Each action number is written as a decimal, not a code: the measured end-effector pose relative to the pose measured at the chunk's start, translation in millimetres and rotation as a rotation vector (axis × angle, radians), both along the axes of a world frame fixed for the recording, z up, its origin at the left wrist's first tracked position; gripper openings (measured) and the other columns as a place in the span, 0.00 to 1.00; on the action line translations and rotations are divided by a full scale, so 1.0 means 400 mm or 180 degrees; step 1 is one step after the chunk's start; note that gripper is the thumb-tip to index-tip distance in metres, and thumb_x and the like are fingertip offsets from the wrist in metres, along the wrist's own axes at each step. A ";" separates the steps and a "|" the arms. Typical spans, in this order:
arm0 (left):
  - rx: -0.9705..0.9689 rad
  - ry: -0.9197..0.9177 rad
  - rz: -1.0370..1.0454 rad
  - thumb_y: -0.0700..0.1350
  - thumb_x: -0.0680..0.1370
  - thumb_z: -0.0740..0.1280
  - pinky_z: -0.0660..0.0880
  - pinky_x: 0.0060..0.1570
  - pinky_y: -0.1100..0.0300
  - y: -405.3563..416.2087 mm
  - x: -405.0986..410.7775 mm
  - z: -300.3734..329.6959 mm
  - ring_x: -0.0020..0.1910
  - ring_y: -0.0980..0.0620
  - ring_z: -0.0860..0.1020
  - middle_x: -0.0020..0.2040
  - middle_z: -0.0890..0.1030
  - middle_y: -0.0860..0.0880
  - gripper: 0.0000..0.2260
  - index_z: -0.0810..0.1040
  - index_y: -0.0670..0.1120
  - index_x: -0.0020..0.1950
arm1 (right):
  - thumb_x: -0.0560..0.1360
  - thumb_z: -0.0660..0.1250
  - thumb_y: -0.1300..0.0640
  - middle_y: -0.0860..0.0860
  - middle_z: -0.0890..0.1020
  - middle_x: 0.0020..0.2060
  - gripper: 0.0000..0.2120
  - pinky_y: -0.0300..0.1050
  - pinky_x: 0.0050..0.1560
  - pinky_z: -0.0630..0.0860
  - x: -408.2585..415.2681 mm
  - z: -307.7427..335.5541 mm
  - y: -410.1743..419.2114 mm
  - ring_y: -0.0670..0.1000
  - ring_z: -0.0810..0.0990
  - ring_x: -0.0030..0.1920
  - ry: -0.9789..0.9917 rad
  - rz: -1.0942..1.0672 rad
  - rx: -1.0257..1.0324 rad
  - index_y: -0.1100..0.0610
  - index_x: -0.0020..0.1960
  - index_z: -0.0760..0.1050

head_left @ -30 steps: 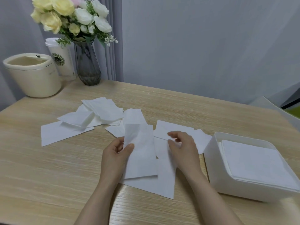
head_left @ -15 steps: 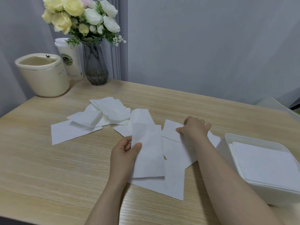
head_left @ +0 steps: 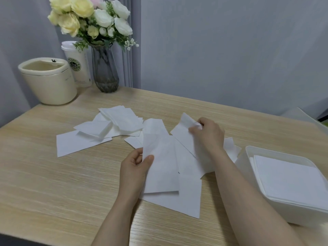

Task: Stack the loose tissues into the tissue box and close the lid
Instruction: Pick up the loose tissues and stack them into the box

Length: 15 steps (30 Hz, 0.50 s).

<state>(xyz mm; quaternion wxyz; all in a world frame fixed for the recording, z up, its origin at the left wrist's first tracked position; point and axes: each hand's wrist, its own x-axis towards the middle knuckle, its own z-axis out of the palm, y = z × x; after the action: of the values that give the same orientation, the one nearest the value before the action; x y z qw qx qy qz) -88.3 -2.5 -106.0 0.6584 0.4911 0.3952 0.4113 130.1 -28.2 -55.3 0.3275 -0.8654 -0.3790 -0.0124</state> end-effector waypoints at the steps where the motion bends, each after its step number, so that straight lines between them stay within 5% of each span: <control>1: -0.0007 -0.0029 -0.0006 0.39 0.74 0.73 0.76 0.47 0.48 0.001 -0.001 -0.001 0.42 0.44 0.80 0.45 0.83 0.37 0.07 0.84 0.50 0.47 | 0.70 0.67 0.55 0.49 0.75 0.30 0.08 0.47 0.43 0.63 -0.003 0.008 0.002 0.55 0.73 0.37 0.0123 0.0027 0.0152 0.57 0.37 0.72; 6: -0.0210 -0.0348 0.0195 0.35 0.76 0.69 0.78 0.44 0.57 0.005 -0.006 -0.001 0.41 0.50 0.83 0.46 0.86 0.45 0.08 0.81 0.43 0.53 | 0.70 0.72 0.58 0.52 0.76 0.33 0.09 0.44 0.37 0.65 -0.013 0.047 -0.003 0.51 0.73 0.35 0.1389 0.0123 0.0990 0.64 0.41 0.75; 9: -0.0338 -0.0538 0.0365 0.34 0.77 0.68 0.78 0.44 0.57 0.005 -0.008 0.007 0.41 0.51 0.83 0.46 0.86 0.46 0.08 0.80 0.43 0.54 | 0.73 0.71 0.60 0.51 0.80 0.37 0.06 0.44 0.40 0.72 -0.015 0.074 -0.007 0.52 0.78 0.38 0.1951 -0.0003 0.1385 0.56 0.40 0.75; 15: -0.0426 -0.0697 0.0654 0.35 0.77 0.68 0.77 0.45 0.55 0.009 -0.014 0.009 0.41 0.53 0.83 0.45 0.86 0.49 0.06 0.79 0.45 0.51 | 0.74 0.71 0.61 0.54 0.82 0.41 0.05 0.50 0.46 0.78 -0.015 0.128 -0.027 0.54 0.81 0.41 0.2423 -0.0030 0.1718 0.57 0.42 0.75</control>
<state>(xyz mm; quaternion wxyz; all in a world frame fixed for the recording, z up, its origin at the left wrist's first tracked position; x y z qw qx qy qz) -93.9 1.2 -102.4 0.6833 0.3553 0.3958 0.5003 124.3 -38.9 -4.2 0.6566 -0.6940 -0.2112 0.2064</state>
